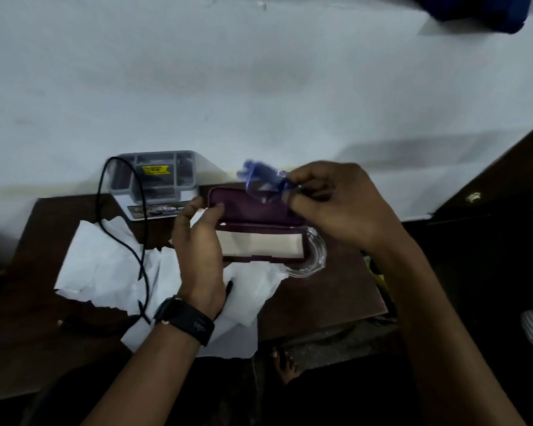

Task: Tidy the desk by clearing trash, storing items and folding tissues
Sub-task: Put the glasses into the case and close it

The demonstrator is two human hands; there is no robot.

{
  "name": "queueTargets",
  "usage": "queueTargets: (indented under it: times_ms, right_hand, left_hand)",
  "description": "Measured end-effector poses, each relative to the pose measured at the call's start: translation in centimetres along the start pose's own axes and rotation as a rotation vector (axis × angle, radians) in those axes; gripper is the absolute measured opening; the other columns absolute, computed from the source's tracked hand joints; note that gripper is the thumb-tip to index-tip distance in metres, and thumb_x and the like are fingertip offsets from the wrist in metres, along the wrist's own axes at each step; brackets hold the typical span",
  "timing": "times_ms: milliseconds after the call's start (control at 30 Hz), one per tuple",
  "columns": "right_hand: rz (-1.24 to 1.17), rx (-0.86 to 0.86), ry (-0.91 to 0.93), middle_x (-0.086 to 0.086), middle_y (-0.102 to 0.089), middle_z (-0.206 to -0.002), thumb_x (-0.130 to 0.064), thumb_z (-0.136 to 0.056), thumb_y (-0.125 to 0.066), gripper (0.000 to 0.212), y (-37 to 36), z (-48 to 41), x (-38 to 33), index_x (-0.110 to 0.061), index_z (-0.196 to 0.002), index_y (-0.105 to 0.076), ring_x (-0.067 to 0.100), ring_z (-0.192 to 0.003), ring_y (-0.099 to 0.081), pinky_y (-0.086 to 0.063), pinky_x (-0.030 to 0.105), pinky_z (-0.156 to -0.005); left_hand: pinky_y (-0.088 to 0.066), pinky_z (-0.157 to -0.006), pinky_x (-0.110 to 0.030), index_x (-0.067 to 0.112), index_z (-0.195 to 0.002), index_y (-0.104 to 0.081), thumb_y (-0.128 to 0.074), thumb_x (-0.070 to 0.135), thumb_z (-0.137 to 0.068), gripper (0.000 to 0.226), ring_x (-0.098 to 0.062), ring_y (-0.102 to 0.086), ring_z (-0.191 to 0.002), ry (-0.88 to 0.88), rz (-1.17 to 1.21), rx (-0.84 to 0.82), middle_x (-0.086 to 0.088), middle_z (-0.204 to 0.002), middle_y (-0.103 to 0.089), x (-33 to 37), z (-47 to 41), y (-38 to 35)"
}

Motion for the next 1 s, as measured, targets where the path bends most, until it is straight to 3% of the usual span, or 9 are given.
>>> queueTargets:
  times_ms: [100, 233, 367, 467, 633, 767, 833, 900, 1000]
  right_hand:
    - [0.12, -0.131, 0.074, -0.017, -0.074, -0.087, -0.022, -0.082, -0.079, 0.016, -2.2, 0.5, -0.8, -0.034, -0.094, -0.078, -0.002, -0.081, -0.071, -0.057, 0.02, -0.077]
    - [0.202, -0.204, 0.167, -0.012, -0.07, -0.096, -0.022, -0.08, -0.079, 0.02, -4.4, 0.5, -0.8, -0.027, -0.099, -0.079, 0.004, -0.088, -0.067, -0.057, 0.03, -0.083]
    - [0.25, -0.193, 0.241, -0.008, -0.069, -0.102, -0.018, -0.079, -0.08, 0.025, -5.1, 0.4, -0.8, -0.023, -0.104, -0.081, 0.007, -0.091, -0.066, -0.055, 0.024, -0.083]
    - [0.287, -0.191, 0.279, -0.009, -0.068, -0.105, -0.018, -0.081, -0.079, 0.028, -5.4, 0.2, -0.8, -0.021, -0.109, -0.081, 0.006, -0.095, -0.063, -0.052, 0.019, -0.085]
    - [0.199, -0.072, 0.32, -0.016, -0.069, -0.11, -0.027, -0.082, -0.078, 0.036, -5.3, 0.3, -0.7, -0.031, -0.118, -0.075, 0.008, -0.105, -0.064, -0.053, 0.038, -0.095]
    - [-0.479, 0.412, -0.04, -0.011, -0.073, -0.115, -0.029, -0.095, -0.071, 0.025, -2.3, -0.4, 0.2, -0.027, -0.119, -0.072, 0.005, -0.104, -0.069, -0.056, 0.027, -0.09]
    - [-0.675, 0.295, -0.338, -0.003, -0.071, -0.126, -0.048, -0.096, -0.062, 0.037, -3.3, -0.3, 1.6, -0.029, -0.127, -0.066, 0.018, -0.115, -0.069, -0.056, 0.046, -0.1]
    - [-0.81, 0.032, -0.546, 0.001, -0.074, -0.122, -0.059, -0.099, -0.051, 0.043, -5.3, 0.9, 1.8, -0.027, -0.121, -0.069, 0.027, -0.109, -0.073, -0.058, 0.055, -0.094]
    - [-0.946, -0.11, -0.576, 0.009, -0.075, -0.12, -0.053, -0.099, -0.053, 0.044, -7.1, 1.8, 0.7, -0.02, -0.124, -0.069, 0.032, -0.105, -0.075, -0.061, 0.054, -0.084]
  left_hand:
    - [-0.053, -0.09, -0.058, 0.012, -0.129, -0.064, -0.065, 0.036, -0.076, 0.058, -0.039, -0.067, -0.113, -0.033, 0.099, 0.019, -0.016, -0.125, -0.071, 0.7, 0.0, 0.5]
    - [-0.053, -0.081, -0.049, 0.01, -0.126, -0.065, -0.062, 0.036, -0.074, 0.058, -0.029, -0.066, -0.095, -0.062, 0.148, 0.031, -0.01, -0.102, -0.072, 1.3, -0.2, 0.7]
    - [-0.056, -0.083, -0.049, 0.019, -0.127, -0.067, -0.056, 0.032, -0.076, 0.053, -0.038, -0.069, -0.114, -0.082, 0.15, 0.087, -0.018, -0.126, -0.07, 1.3, -0.1, 0.8]
    - [-0.055, -0.081, -0.047, 0.015, -0.129, -0.065, -0.056, 0.03, -0.077, 0.055, -0.035, -0.07, -0.103, -0.079, 0.159, 0.104, -0.017, -0.12, -0.072, 1.4, -0.3, 0.9]
    - [-0.058, -0.08, -0.051, 0.014, -0.128, -0.067, -0.056, 0.029, -0.08, 0.051, -0.038, -0.07, -0.107, -0.09, 0.187, 0.095, -0.019, -0.126, -0.069, 1.5, -0.5, 1.2]
    - [-0.054, -0.08, -0.046, 0.014, -0.128, -0.066, -0.058, 0.033, -0.077, 0.056, -0.031, -0.068, -0.103, -0.114, 0.224, 0.083, -0.022, -0.131, -0.065, 2.3, -0.6, 1.7]
    - [-0.057, -0.081, -0.043, 0.014, -0.13, -0.066, -0.058, 0.029, -0.081, 0.052, -0.037, -0.069, -0.115, -0.112, 0.227, 0.071, -0.02, -0.131, -0.067, 2.5, -0.8, 2.0]
    - [-0.059, -0.079, -0.042, 0.015, -0.131, -0.065, -0.058, 0.024, -0.086, 0.046, -0.041, -0.064, -0.123, -0.107, 0.193, 0.021, -0.018, -0.132, -0.067, 2.8, -1.0, 2.3]
    - [-0.058, -0.081, -0.048, 0.02, -0.132, -0.064, -0.054, 0.024, -0.098, 0.036, -0.037, -0.066, -0.12, -0.103, 0.057, -0.035, -0.013, -0.129, -0.07, 3.1, -0.9, 3.1]
Point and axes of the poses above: each hand's wrist, its own z-axis away from the middle knuckle, its own y-axis out of the back of the hand, x = y × z, the point moved 3 cm from there along -z, towards the middle knuckle
